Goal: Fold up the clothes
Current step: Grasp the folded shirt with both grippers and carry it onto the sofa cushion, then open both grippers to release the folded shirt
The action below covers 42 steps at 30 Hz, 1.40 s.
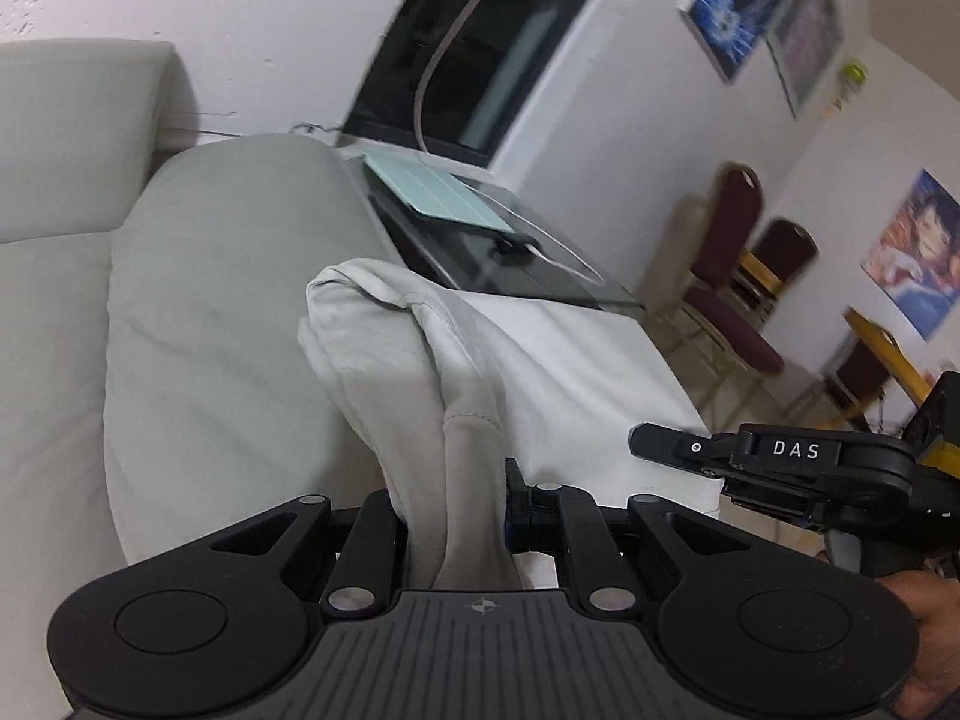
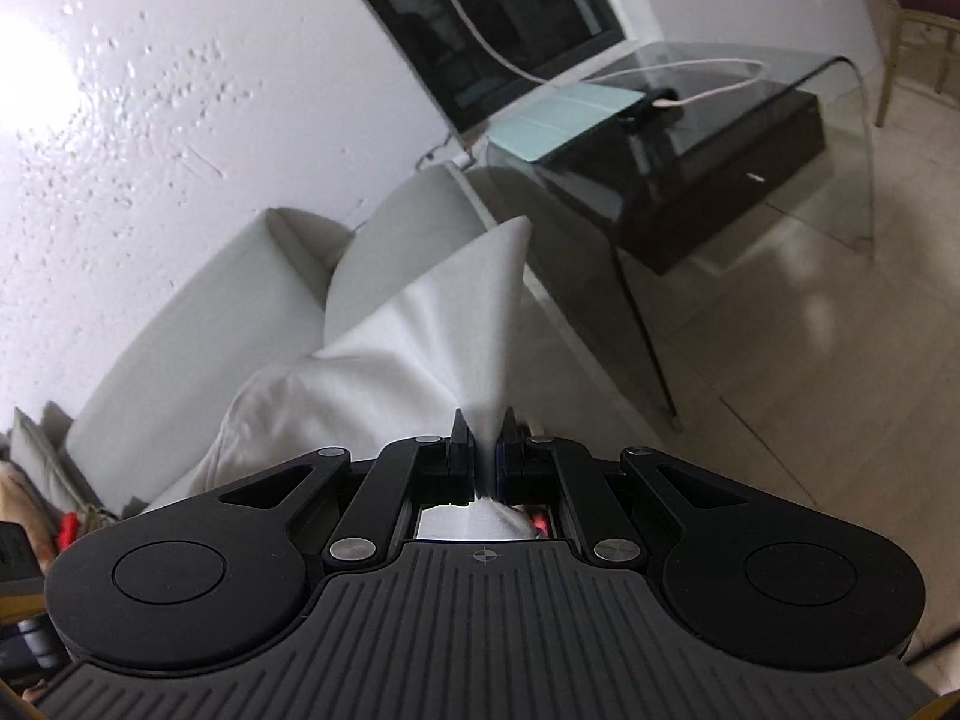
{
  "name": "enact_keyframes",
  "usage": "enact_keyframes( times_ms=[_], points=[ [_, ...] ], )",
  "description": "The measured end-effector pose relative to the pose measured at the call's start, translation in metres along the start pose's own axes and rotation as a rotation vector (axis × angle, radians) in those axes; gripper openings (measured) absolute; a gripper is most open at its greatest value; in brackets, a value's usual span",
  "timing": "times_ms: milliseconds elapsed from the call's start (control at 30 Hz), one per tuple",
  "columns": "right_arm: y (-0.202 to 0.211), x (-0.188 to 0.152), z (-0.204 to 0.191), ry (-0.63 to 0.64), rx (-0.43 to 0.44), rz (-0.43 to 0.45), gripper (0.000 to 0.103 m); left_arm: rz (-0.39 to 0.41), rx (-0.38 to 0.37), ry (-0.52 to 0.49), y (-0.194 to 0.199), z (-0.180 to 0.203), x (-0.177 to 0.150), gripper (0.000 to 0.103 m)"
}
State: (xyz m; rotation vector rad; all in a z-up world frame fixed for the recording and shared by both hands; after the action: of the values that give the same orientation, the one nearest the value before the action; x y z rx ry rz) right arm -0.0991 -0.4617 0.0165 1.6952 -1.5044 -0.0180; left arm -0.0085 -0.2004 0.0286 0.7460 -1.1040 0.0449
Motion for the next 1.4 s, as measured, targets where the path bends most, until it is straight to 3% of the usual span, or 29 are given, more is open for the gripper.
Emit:
enact_keyframes(
  times_ms=[67,100,167,233,300,400,467,500,600,700,833,1033,1067,1100,1133,1167,1233,1267,1300,1367,1400],
  points=[
    [-0.031,0.009,0.003,0.001,-0.027,-0.025,0.029,-0.033,0.043,0.025,-0.025,-0.018,0.001,0.029],
    [-0.042,0.011,0.006,0.003,-0.068,-0.039,0.041,-0.080,0.070,0.075,-0.044,-0.031,-0.001,0.032],
    [-0.055,0.010,0.010,0.010,-0.145,-0.066,0.043,-0.170,0.126,0.215,-0.058,-0.061,-0.015,0.032],
    [-0.043,0.005,0.018,0.013,-0.151,-0.074,0.049,-0.179,0.136,0.292,-0.050,-0.076,-0.027,0.032],
    [-0.028,0.000,0.026,0.016,-0.149,-0.084,0.058,-0.147,0.117,0.293,-0.033,-0.077,-0.032,0.034],
    [-0.005,-0.008,0.036,0.001,-0.122,-0.108,0.056,-0.112,0.074,0.262,-0.014,-0.064,-0.032,0.032],
    [0.008,-0.017,0.035,0.009,-0.082,-0.127,0.047,-0.075,0.018,0.214,-0.005,-0.049,-0.030,0.002],
    [0.013,-0.024,0.032,0.029,-0.058,-0.146,0.037,-0.073,-0.012,0.174,-0.005,-0.041,-0.029,0.001],
    [0.009,-0.046,0.021,0.101,-0.013,-0.235,0.026,-0.124,-0.088,0.033,-0.018,-0.014,-0.034,0.001],
    [-0.004,-0.067,0.015,0.201,-0.089,-0.285,0.024,-0.250,-0.087,-0.056,-0.041,0.006,-0.047,0.001],
    [-0.009,-0.090,0.025,0.298,-0.265,-0.302,0.024,-0.388,-0.020,-0.085,-0.065,0.006,-0.061,0.001],
    [0.019,-0.097,0.041,0.198,-0.362,-0.359,0.027,-0.444,0.039,-0.083,-0.036,0.010,-0.072,0.003],
    [0.027,-0.095,0.035,0.181,-0.338,-0.346,0.031,-0.441,0.056,-0.076,-0.033,0.009,-0.072,0.013],
    [0.036,-0.092,0.028,0.164,-0.307,-0.331,0.045,-0.436,0.073,-0.069,-0.025,0.013,-0.070,0.022],
    [0.045,-0.089,0.018,0.151,-0.272,-0.312,0.052,-0.430,0.091,-0.062,-0.016,0.017,-0.067,0.043],
    [0.055,-0.085,0.008,0.142,-0.236,-0.291,0.061,-0.417,0.101,-0.059,-0.009,0.020,-0.063,0.049],
    [0.073,-0.080,-0.011,0.121,-0.173,-0.249,0.063,-0.383,0.113,-0.054,0.004,0.026,-0.055,0.055],
    [0.083,-0.077,-0.016,0.073,-0.117,-0.228,0.070,-0.359,0.116,-0.053,0.013,0.029,-0.051,0.066],
    [0.094,-0.074,-0.018,0.005,-0.045,-0.206,0.077,-0.334,0.119,-0.053,0.022,0.032,-0.046,0.069],
    [0.115,-0.068,-0.022,-0.131,0.099,-0.161,0.079,-0.288,0.128,-0.065,0.038,0.039,-0.038,0.072],
    [0.127,-0.066,-0.019,-0.244,0.245,-0.140,0.079,-0.267,0.135,-0.080,0.045,0.042,-0.034,0.072]
  ],
)
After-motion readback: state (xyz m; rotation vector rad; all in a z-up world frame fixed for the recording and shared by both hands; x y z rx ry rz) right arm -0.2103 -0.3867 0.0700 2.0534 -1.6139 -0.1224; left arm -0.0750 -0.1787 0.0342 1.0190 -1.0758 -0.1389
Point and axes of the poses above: each gripper's, at about its wrist camera, not at the fingertips, and y roughly against the way its jaws point, z to its right, x to its top, the point moved 3 cm from there along -y, roughly the way its jaws point, and after that the axes turned 14 degrees about -y, right-handed, at the moved point
